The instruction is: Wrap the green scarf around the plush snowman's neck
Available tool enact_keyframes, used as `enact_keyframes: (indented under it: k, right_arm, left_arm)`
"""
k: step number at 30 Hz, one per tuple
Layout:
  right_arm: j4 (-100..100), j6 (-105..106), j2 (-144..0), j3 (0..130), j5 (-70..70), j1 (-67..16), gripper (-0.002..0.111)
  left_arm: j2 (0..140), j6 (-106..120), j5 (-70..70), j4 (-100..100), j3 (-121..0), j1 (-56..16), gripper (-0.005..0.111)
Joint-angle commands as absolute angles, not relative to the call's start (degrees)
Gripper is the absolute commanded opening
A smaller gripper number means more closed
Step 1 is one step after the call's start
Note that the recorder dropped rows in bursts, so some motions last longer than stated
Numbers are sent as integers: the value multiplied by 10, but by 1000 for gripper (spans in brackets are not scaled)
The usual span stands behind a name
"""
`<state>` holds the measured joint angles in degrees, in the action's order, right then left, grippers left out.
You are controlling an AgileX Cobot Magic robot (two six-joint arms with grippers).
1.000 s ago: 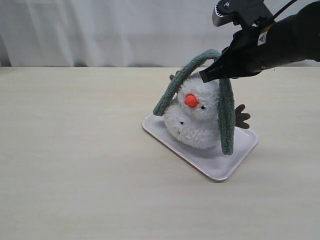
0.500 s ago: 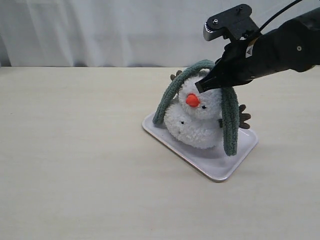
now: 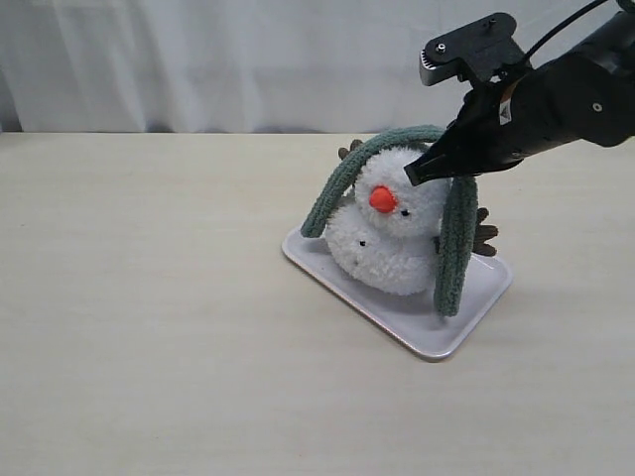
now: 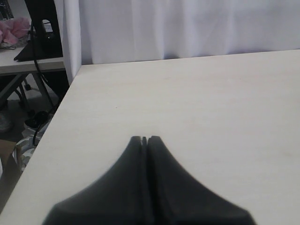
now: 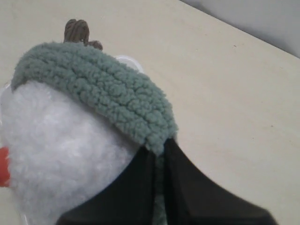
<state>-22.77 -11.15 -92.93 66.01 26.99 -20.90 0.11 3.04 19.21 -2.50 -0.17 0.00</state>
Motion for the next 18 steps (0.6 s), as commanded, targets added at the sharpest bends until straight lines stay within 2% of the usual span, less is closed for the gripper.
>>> enact_keyframes:
  k: [1, 5, 8, 18]
  right_arm:
    - [-216, -117, -937, 659, 275, -208, 17]
    - [-203, -117, -941, 660, 279, -208, 37]
    - [-190, -117, -935, 684, 304, -208, 44]
    - [-68, -5, -932, 817, 500, -208, 45]
  left_arm:
    - [0, 29, 186, -24, 0, -1, 0]
    - [0, 29, 186, -24, 0, -1, 0]
    - [0, 29, 186, -24, 0, -1, 0]
    - [0, 29, 186, -24, 0, -1, 0]
